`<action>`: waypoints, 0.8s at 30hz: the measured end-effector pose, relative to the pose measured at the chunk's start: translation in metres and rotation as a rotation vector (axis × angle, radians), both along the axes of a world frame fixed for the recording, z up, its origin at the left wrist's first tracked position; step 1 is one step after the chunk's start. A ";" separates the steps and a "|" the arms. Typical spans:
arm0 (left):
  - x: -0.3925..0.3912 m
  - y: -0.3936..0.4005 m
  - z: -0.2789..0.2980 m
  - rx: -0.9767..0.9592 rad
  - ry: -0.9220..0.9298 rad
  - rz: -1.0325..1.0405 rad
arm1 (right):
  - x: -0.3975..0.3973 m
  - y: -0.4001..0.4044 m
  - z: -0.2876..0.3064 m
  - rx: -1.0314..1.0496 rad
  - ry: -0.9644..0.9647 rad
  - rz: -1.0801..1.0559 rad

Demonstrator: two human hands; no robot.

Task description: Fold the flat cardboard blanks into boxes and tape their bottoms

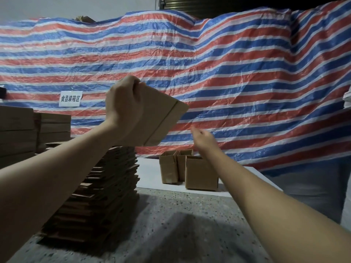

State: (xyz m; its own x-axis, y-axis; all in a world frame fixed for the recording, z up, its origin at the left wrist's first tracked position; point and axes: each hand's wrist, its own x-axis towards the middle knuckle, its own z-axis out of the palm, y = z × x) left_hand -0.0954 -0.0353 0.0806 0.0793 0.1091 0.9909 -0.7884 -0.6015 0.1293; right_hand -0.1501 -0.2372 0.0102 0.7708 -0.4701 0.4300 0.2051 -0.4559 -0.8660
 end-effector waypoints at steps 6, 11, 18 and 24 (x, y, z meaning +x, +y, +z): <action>-0.030 -0.021 0.004 -0.047 0.098 -0.237 | -0.019 -0.049 0.027 0.285 -0.168 -0.177; -0.036 -0.038 -0.004 -0.092 0.349 -0.471 | -0.048 -0.074 0.038 0.261 -0.159 -0.088; -0.040 -0.056 -0.028 -0.178 0.581 -0.662 | -0.078 -0.079 0.028 0.296 -0.219 -0.281; -0.043 -0.064 -0.094 -0.286 0.972 -0.902 | -0.095 -0.079 -0.038 0.377 -0.178 -0.355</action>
State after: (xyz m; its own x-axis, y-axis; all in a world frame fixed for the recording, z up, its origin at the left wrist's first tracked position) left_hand -0.1381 -0.0991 -0.0135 0.8807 -0.1614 0.4454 -0.4095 0.2132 0.8870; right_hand -0.2454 -0.3165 -0.0277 0.4675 -0.8348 0.2907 0.2534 -0.1885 -0.9488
